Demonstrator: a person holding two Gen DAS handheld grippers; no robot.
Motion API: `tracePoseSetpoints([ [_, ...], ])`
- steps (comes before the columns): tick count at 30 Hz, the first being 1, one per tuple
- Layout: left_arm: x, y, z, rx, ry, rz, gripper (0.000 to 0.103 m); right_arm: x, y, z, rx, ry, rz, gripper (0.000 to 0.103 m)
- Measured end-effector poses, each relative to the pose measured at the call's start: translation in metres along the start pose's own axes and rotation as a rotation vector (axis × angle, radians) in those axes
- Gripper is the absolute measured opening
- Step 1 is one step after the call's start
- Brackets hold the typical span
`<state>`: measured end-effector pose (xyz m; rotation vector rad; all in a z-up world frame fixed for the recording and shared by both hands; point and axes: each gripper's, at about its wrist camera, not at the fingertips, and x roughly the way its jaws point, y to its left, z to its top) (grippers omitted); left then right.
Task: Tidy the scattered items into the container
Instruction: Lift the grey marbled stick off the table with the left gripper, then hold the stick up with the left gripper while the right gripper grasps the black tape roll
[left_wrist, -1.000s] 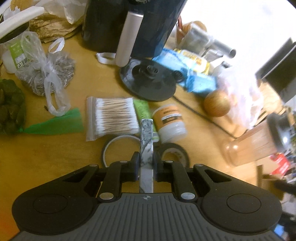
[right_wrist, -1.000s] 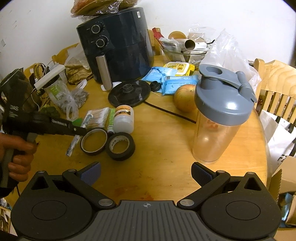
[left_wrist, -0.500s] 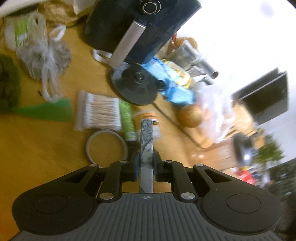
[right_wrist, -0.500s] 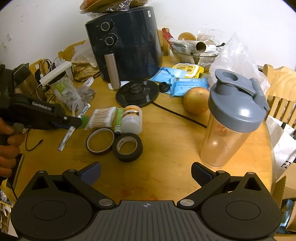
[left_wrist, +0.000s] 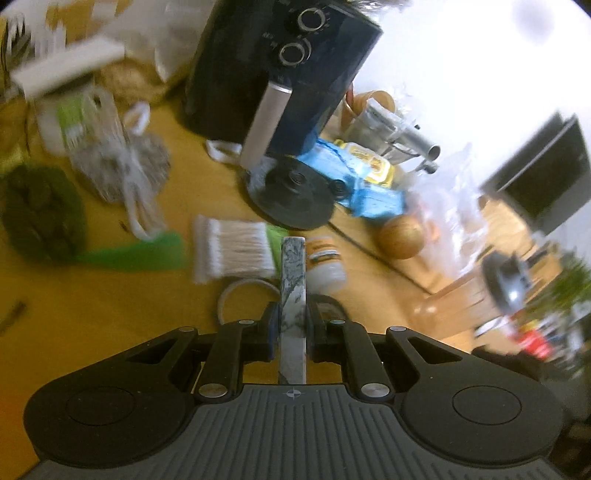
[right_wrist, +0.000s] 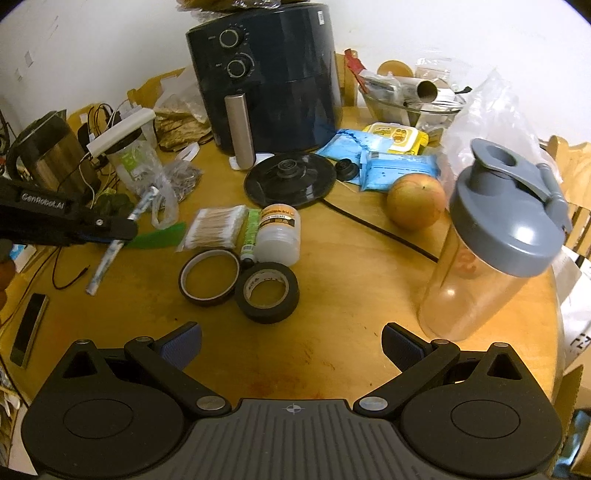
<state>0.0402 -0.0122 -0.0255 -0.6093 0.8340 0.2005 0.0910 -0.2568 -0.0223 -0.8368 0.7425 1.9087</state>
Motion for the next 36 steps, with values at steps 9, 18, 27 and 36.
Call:
tracePoseSetpoints([
  [9, -0.018, -0.013, -0.010, 0.122, -0.068, 0.157, 0.016, 0.023, 0.008, 0.013, -0.075, 0.020, 0.014, 0.103],
  [18, -0.030, -0.008, -0.021, 0.087, -0.084, 0.179, 0.016, 0.051, 0.014, 0.022, -0.144, 0.044, 0.038, 0.103],
  [27, -0.035, -0.005, -0.036, 0.036, -0.076, 0.185, 0.016, 0.082, 0.024, 0.028, -0.228, 0.052, 0.043, 0.102],
  [36, -0.040, -0.003, -0.044, -0.014, -0.080, 0.213, 0.016, 0.124, 0.030, 0.030, -0.282, 0.089, 0.037, 0.095],
])
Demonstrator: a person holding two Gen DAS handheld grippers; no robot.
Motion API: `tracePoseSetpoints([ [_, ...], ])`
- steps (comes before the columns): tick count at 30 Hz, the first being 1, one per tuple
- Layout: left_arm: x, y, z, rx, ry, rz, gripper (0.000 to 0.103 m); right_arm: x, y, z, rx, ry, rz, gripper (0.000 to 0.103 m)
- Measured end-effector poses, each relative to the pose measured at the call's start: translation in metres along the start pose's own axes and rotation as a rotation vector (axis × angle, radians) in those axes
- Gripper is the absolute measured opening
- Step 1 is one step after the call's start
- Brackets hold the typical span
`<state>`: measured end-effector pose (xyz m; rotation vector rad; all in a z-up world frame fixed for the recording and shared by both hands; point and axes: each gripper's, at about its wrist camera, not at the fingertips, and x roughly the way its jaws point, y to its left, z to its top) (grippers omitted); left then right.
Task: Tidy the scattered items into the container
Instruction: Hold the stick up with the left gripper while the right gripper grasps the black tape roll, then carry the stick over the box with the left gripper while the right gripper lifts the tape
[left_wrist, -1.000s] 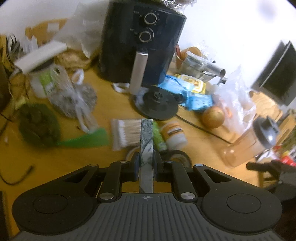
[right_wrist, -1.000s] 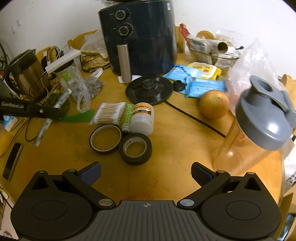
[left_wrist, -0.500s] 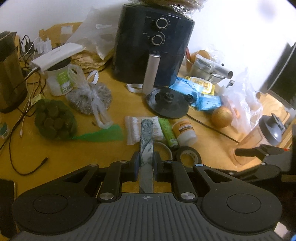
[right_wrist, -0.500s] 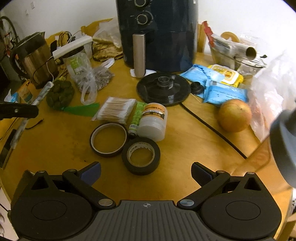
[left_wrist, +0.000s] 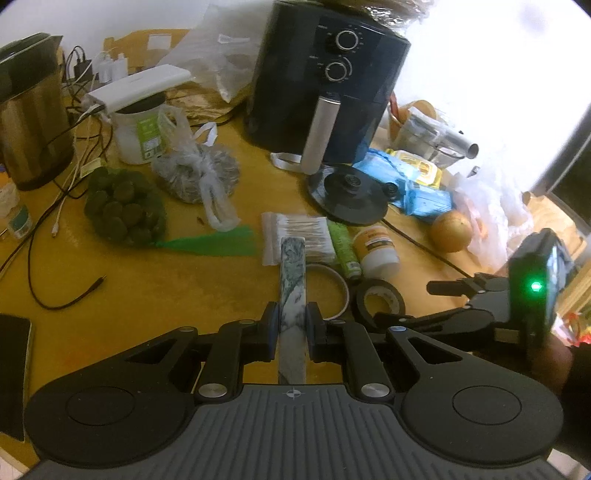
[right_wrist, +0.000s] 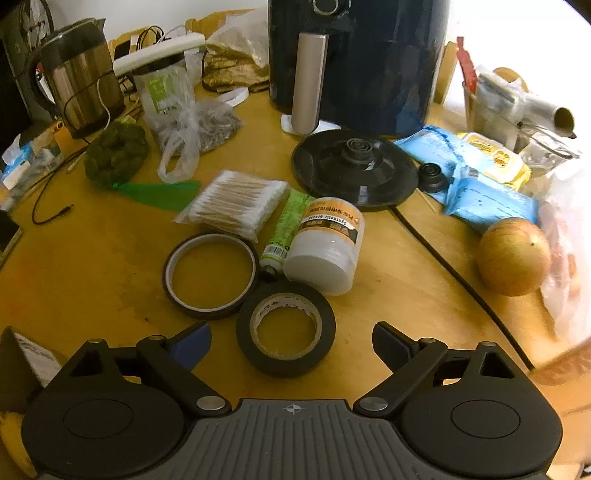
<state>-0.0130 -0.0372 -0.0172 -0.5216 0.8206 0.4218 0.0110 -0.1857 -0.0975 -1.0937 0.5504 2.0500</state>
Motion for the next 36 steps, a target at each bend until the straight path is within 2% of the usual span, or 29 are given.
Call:
tracePoseSetpoints([
  [7, -0.005, 0.005, -0.003, -0.034, -0.002, 0.026, 0.016, 0.027, 0.000, 0.003, -0.039, 0.033, -0.006, 0.093],
  [12, -0.006, 0.006, -0.005, -0.058, 0.000, 0.036, 0.016, 0.040, 0.004, 0.003, -0.062, 0.055, 0.022, 0.076],
  [26, -0.008, -0.003, -0.009, -0.085, -0.005, 0.044, 0.016, 0.043, 0.003, 0.000, -0.065, 0.049, 0.037, 0.075],
  [36, -0.013, -0.018, -0.010, -0.059, -0.014, 0.045, 0.016, 0.010, -0.003, -0.003, -0.038, 0.014, 0.069, 0.075],
])
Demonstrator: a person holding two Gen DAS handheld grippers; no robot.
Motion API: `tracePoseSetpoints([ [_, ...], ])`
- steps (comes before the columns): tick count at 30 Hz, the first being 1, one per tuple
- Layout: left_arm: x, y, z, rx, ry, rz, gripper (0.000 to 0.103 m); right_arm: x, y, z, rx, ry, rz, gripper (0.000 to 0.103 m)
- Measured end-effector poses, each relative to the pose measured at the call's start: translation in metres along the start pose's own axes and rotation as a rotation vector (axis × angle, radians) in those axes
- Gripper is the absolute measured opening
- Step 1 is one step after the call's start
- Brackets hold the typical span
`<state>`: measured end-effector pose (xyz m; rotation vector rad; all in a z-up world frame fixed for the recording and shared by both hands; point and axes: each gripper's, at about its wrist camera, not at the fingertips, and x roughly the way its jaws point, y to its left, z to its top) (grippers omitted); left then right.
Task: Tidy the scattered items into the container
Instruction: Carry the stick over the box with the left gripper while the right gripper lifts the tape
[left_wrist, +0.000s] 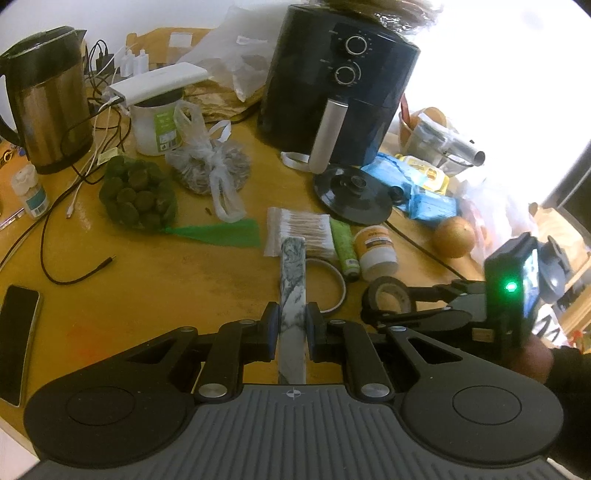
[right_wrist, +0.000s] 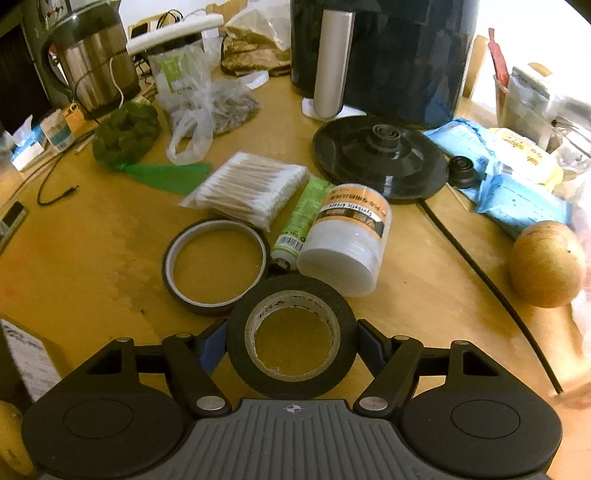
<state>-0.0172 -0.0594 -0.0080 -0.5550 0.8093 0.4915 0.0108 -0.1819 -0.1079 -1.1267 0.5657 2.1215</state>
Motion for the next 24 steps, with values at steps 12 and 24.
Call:
tracePoseSetpoints([
  [12, -0.001, -0.011, -0.003, 0.090, 0.017, -0.068, 0.016, -0.066, -0.009, -0.020, 0.118, -0.066, -0.016, 0.075],
  [24, -0.020, 0.001, -0.015, 0.124, 0.030, -0.216, 0.016, -0.133, 0.012, -0.036, 0.213, -0.153, -0.040, 0.075],
])
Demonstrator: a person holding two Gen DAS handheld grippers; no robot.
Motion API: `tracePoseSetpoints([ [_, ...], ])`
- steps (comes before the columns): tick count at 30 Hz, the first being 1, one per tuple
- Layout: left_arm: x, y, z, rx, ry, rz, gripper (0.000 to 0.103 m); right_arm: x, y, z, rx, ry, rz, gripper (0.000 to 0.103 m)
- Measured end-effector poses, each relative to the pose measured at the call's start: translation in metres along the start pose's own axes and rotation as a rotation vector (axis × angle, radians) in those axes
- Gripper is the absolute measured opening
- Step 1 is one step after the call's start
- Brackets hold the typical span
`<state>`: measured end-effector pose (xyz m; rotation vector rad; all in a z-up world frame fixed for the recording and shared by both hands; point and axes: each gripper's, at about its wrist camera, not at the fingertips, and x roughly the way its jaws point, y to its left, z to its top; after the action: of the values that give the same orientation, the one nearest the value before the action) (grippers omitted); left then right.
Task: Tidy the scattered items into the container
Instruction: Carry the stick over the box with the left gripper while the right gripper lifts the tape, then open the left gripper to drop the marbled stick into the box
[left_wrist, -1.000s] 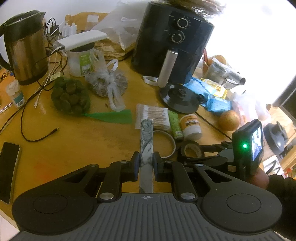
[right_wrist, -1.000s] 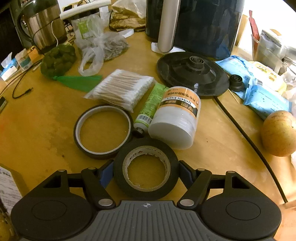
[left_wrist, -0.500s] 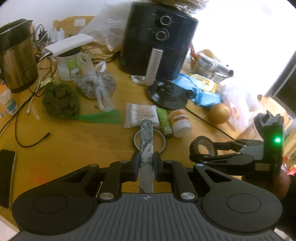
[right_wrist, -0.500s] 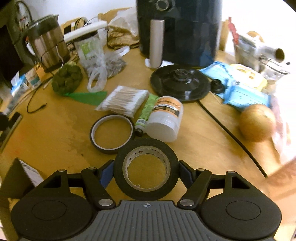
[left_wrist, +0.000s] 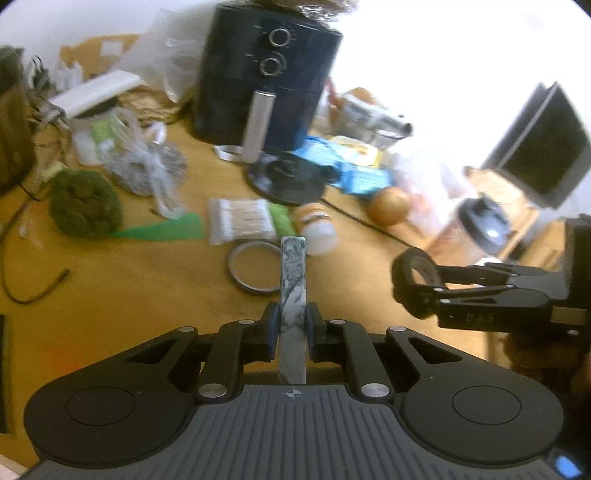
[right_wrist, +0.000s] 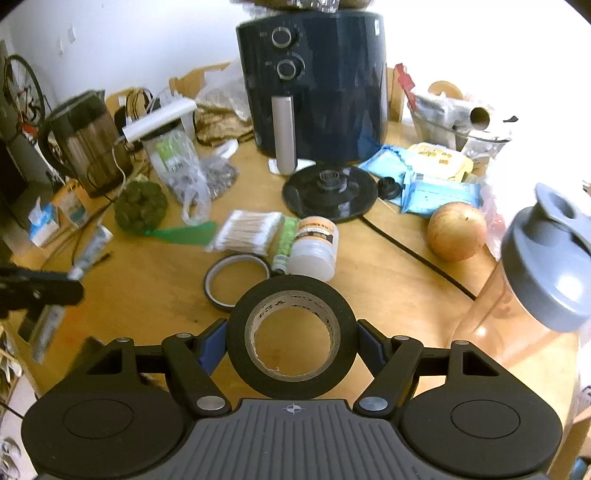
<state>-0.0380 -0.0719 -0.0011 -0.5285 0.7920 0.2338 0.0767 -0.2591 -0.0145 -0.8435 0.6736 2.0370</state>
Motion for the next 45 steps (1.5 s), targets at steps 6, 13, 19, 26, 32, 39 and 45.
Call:
tracePoseSetpoints([
  [6, -0.005, 0.006, -0.014, -0.031, 0.023, -0.061, 0.016, -0.021, 0.012, -0.011, 0.034, -0.023, -0.013, 0.075],
  [13, 0.002, 0.013, -0.031, -0.094, 0.088, -0.114, 0.016, -0.034, 0.022, -0.030, 0.066, -0.015, -0.021, 0.075],
  [19, 0.015, 0.022, -0.039, -0.176, 0.156, -0.139, 0.016, -0.041, 0.028, -0.041, 0.082, -0.013, -0.031, 0.075],
  [26, 0.028, 0.029, -0.048, -0.250, 0.222, -0.151, 0.016, -0.049, 0.031, -0.048, 0.088, -0.014, -0.049, 0.075],
  [32, 0.027, 0.024, -0.051, -0.213, 0.233, -0.160, 0.026, -0.053, 0.033, -0.056, 0.097, -0.003, -0.063, 0.075],
  [39, 0.010, 0.021, -0.044, -0.117, 0.165, -0.107, 0.029, -0.050, 0.043, -0.059, 0.090, 0.005, -0.055, 0.075],
  [45, -0.006, 0.018, -0.037, -0.034, 0.077, -0.023, 0.050, -0.044, 0.053, -0.058, 0.077, 0.020, -0.029, 0.075],
])
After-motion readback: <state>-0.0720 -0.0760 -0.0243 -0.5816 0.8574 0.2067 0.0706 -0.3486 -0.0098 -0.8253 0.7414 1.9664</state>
